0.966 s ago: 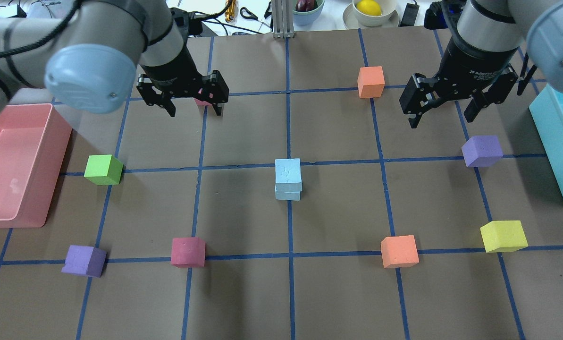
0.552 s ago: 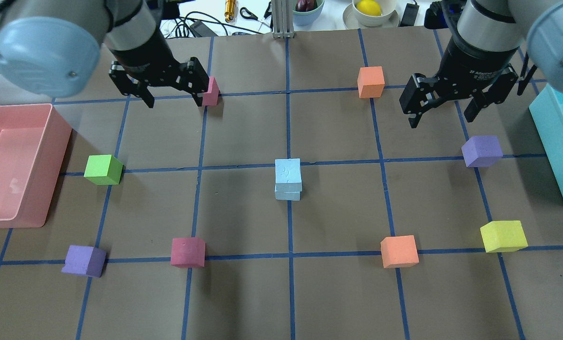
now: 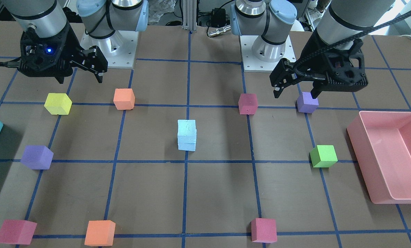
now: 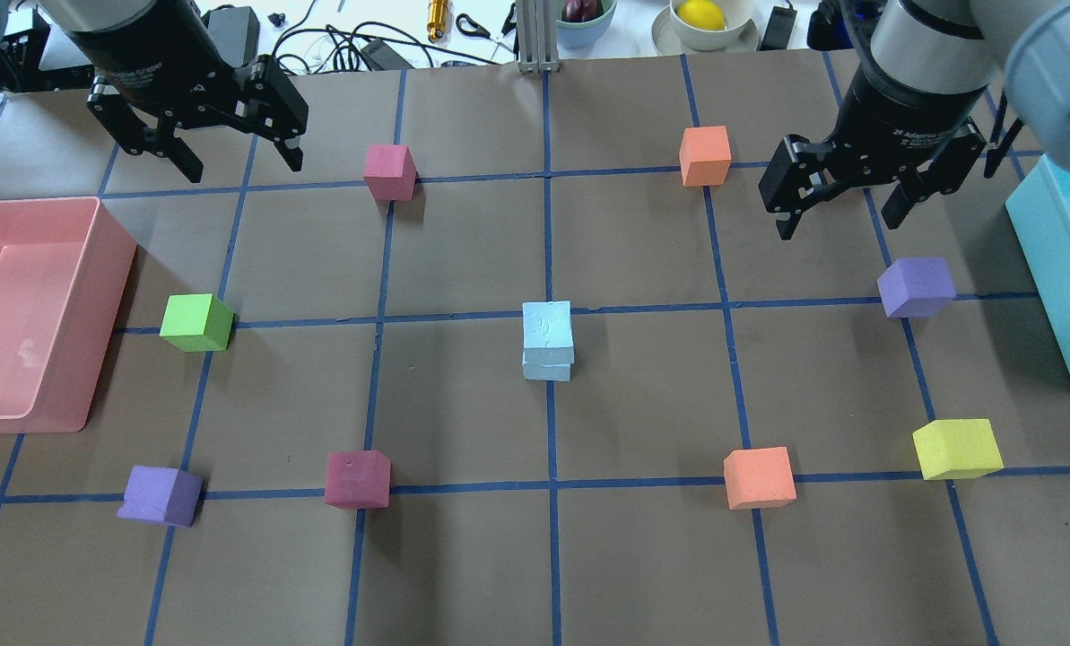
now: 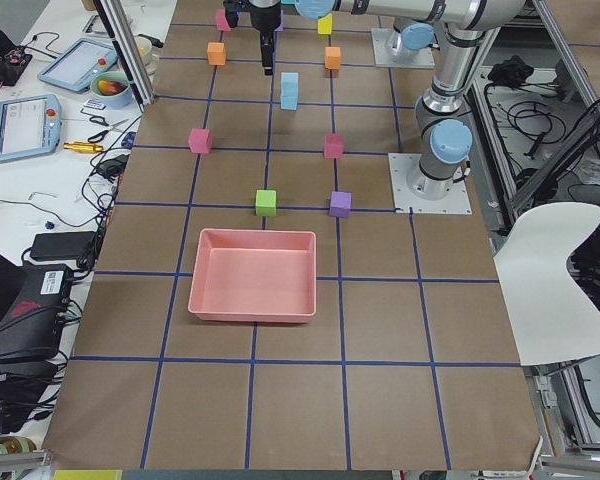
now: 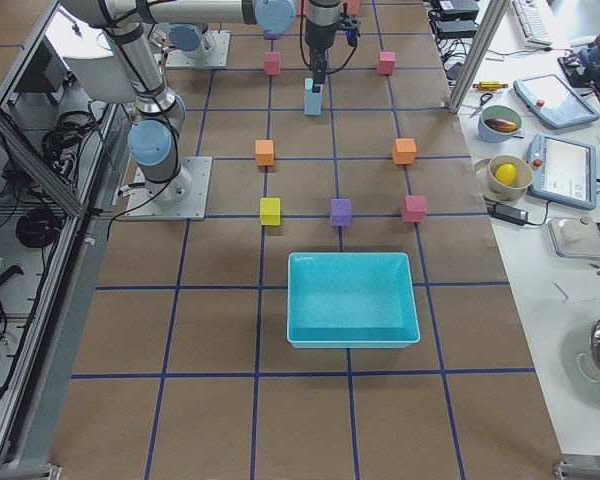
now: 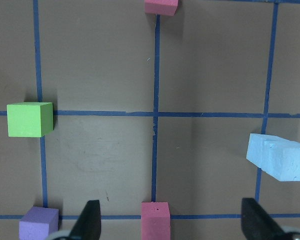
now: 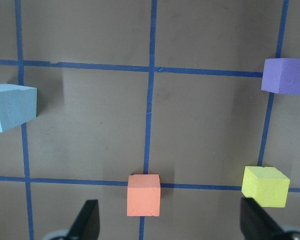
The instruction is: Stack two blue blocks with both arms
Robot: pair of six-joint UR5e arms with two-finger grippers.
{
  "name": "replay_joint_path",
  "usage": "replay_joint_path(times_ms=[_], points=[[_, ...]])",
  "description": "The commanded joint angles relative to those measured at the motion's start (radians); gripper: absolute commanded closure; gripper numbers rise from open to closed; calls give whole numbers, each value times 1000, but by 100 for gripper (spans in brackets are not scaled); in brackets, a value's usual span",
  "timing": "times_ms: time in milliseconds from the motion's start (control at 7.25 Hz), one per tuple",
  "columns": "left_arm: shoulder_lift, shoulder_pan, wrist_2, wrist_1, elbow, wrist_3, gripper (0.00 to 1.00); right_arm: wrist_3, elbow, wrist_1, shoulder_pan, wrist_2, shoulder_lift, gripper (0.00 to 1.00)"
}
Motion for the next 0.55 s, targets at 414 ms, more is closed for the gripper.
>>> replay_joint_path(times_ms=[414], points=[[-1,1,8,27,-12,2,0,-9,8,0,0,-7,1,0]])
